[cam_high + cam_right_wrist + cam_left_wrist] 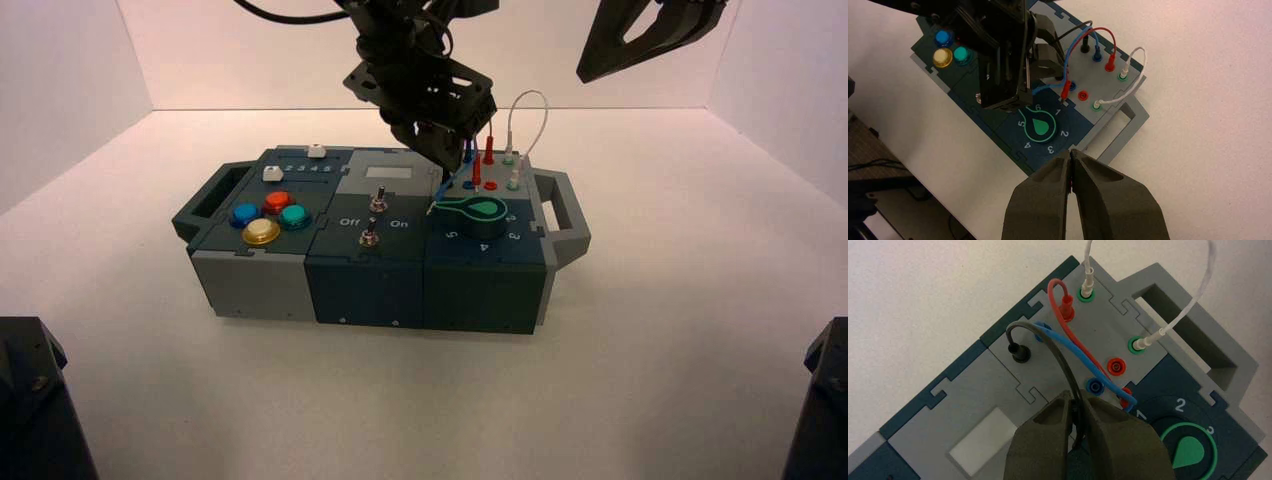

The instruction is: Pull the black wire.

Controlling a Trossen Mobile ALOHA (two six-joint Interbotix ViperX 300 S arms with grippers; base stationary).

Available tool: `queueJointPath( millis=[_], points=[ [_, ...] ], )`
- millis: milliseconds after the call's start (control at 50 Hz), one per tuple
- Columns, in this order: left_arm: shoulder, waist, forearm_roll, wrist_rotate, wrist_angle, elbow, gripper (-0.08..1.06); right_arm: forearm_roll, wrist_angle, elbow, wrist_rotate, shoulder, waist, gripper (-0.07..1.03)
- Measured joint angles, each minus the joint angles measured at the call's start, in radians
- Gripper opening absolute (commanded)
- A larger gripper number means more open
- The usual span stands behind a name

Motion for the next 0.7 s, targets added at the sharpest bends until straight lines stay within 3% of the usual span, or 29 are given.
queueJointPath(
  millis=[700],
  points=[
    [-0.097, 0.006, 0.034, 0.000, 0.035, 0.000, -0.03, 0.000, 0.000, 0.000, 0.000, 0.000, 0.000, -0.02]
  ],
)
